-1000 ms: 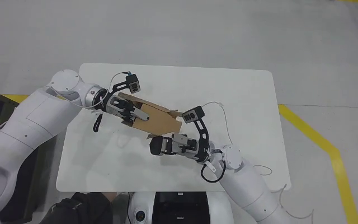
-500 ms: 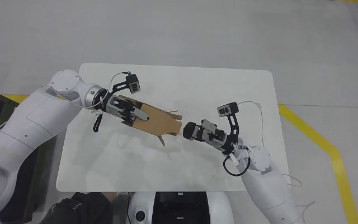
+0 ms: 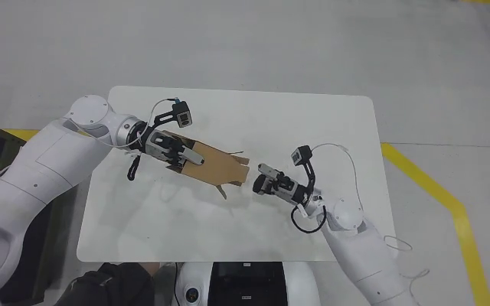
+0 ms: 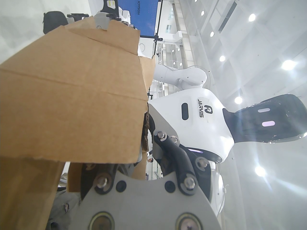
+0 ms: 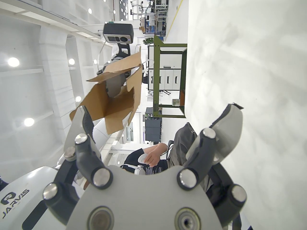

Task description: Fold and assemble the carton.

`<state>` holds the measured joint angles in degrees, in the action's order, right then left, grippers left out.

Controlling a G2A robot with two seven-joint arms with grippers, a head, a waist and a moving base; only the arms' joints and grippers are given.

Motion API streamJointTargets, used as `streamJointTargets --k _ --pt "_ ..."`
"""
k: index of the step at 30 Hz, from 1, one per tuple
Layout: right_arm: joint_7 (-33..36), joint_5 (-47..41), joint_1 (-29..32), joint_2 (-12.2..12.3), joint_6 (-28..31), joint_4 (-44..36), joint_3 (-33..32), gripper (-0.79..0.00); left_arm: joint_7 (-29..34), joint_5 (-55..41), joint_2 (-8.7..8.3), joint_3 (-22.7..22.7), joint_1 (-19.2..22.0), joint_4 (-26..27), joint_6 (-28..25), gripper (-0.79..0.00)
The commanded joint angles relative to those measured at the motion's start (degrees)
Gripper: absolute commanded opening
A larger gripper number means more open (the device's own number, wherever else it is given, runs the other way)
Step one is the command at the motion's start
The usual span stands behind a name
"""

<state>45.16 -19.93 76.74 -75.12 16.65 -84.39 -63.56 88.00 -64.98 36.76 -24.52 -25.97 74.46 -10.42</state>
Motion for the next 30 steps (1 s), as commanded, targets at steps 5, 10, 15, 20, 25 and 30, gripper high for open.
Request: streamJointTargets --k 5,10,15,20,25,30 --pt "-0.46 0.76 -3.07 -0.82 -0.4 4.59 4.05 0.0 0.0 0.0 0.0 0.0 0.0 0.0 0.0 -0.785" --pt "-1.3 1.77 -5.28 -1.63 -0.86 7.77 7.47 0.0 0.0 0.0 0.0 0.0 0.0 0.0 0.0 -0.785" --pt "-2.81 2.77 -7.18 -2.46 -0.96 9.25 10.36 0.0 0.0 0.0 0.0 0.0 0.0 0.0 0.0 -0.785" --pt "-4.01 1.61 -8.66 -3.26 0.21 9.48 12.2 0.0 0.0 0.0 0.0 0.0 0.0 0.0 0.0 -0.785" --pt "-5.08 0.46 -9.56 -3.78 1.81 9.37 12.91 0.0 0.0 0.0 0.0 0.0 0.0 0.0 0.0 -0.785" --pt "-4.79 -0.22 -9.58 -4.03 3.07 8.6 13.45 0.0 0.0 0.0 0.0 0.0 0.0 0.0 0.0 -0.785"
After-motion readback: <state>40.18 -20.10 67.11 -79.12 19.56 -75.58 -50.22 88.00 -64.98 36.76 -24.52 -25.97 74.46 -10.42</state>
